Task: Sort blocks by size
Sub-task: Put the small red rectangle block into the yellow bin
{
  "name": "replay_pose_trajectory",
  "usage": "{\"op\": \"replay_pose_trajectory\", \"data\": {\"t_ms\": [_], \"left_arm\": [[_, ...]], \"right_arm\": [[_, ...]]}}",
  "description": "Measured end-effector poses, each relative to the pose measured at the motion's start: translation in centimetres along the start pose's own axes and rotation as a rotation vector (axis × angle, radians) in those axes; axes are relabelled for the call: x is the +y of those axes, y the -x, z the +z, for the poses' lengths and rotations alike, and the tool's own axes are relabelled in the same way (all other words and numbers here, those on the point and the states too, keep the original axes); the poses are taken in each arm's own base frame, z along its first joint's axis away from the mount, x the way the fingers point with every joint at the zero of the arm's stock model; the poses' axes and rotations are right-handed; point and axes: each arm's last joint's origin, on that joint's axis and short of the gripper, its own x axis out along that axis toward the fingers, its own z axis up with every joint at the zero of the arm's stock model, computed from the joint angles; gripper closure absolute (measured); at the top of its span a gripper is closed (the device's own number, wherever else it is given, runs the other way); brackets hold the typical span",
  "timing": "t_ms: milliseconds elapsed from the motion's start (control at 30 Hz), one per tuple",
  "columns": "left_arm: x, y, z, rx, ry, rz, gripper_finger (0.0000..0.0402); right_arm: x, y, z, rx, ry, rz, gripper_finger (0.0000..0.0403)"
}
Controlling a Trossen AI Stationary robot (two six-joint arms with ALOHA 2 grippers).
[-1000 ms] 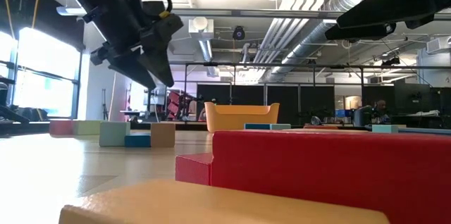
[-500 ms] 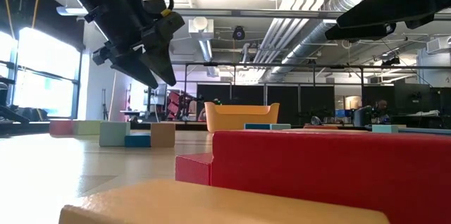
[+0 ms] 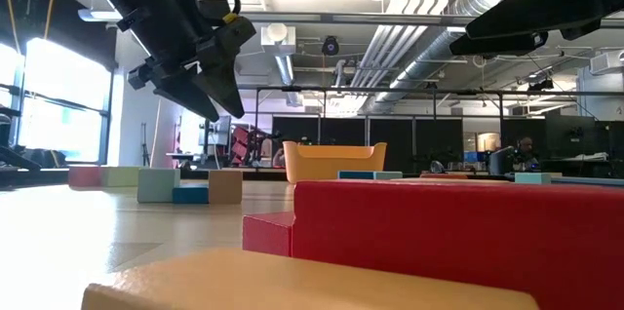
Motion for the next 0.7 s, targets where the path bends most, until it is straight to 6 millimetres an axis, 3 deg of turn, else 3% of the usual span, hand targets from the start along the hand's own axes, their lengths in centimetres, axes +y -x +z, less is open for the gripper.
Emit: {"op": "replay_pose_trajectory", "data": {"t_ms": [700], "left_arm": [[-0.05,0.01,0.09,-0.021,-0.024,0.004,0.0190]], "right_arm": [[0.00,0.00,0.00,0.000,0.000,0.000,0.0151]]}}
